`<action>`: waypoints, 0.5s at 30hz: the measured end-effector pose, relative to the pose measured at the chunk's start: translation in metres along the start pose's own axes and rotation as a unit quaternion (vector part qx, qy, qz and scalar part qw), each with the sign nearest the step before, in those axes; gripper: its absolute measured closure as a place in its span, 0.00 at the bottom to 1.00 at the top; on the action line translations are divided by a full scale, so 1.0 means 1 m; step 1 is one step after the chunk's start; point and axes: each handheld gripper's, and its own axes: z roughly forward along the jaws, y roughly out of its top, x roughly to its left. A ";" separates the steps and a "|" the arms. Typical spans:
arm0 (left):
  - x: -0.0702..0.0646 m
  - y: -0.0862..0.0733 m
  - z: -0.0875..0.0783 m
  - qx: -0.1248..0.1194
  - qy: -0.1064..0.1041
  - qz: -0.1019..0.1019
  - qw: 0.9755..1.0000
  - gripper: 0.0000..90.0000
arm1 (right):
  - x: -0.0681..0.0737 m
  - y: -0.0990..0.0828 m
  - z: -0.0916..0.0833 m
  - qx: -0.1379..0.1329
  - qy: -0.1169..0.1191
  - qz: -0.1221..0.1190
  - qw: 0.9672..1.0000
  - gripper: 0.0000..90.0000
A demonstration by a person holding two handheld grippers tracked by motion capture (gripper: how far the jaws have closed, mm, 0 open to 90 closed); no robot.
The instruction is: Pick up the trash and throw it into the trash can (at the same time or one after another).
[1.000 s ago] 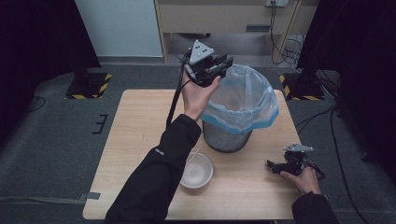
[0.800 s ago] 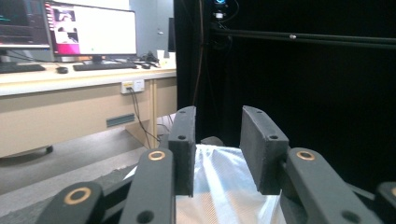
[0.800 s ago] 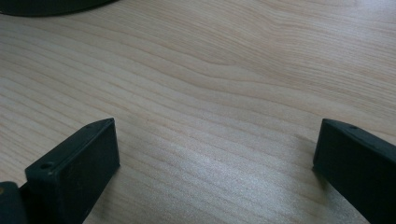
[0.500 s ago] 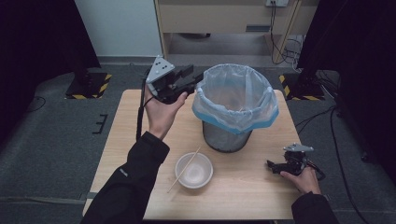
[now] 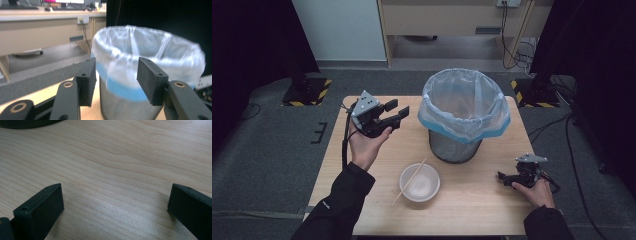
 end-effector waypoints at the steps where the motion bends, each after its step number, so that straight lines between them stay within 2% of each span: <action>1: 0.000 -0.006 -0.001 0.001 0.000 -0.001 1.000 0.53 | 0.000 0.000 0.000 0.000 0.000 0.000 1.000 0.01; 3: 0.001 -0.016 -0.003 0.015 -0.001 -0.004 1.000 0.53 | 0.000 0.000 0.000 0.000 0.000 0.000 1.000 0.01; 8: 0.003 -0.036 -0.008 0.033 0.003 -0.010 0.999 0.52 | 0.000 0.000 0.000 0.000 0.000 0.000 1.000 0.01; 15: -0.002 -0.060 -0.010 0.058 -0.004 -0.011 0.998 0.50 | 0.000 0.000 0.000 0.000 0.000 0.000 1.000 0.01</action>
